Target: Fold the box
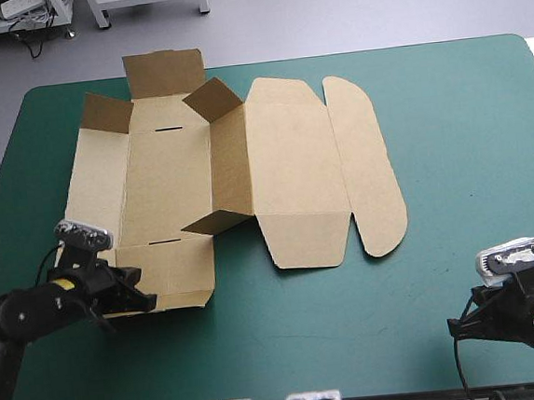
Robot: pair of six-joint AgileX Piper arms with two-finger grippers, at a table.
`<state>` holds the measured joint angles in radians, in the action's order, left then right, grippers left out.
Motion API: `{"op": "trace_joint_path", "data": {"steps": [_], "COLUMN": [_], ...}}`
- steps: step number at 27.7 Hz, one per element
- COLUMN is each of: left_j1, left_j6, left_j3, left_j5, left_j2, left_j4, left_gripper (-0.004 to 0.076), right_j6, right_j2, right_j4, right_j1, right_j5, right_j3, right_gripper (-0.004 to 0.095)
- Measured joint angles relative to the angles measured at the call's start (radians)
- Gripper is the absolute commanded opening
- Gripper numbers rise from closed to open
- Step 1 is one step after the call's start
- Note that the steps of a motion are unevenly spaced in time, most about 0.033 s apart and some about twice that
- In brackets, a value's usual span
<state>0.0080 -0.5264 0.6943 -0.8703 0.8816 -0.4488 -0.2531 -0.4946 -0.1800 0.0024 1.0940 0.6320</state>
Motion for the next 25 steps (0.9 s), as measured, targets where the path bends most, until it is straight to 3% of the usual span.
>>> {"op": "trace_joint_path", "data": {"steps": [4,11,20,25], "left_j1": [0.000,0.048,0.444,0.611], "left_j6": [-0.079,-0.080,-0.240,-0.302], "left_j3": [0.239,0.483,0.533,0.536], "left_j5": [-0.064,-0.191,-0.342,-0.348], "left_j2": [0.245,0.421,0.502,0.528], "left_j4": [0.007,0.051,-0.197,-0.300], "left_gripper": [0.0004,0.0004,0.0004,0.0004], "right_j6": [-0.010,-0.010,-0.016,-0.017], "right_j2": [0.000,0.000,0.000,0.000], "right_j4": [0.000,0.000,0.000,0.000], "right_j1": [0.000,0.000,0.000,0.000], "right_j5": [-0.001,-0.001,-0.002,-0.005], "right_j3": [0.000,0.000,0.000,0.000], "right_gripper": [-0.0020,-0.0020,-0.0020,-0.0020]}}
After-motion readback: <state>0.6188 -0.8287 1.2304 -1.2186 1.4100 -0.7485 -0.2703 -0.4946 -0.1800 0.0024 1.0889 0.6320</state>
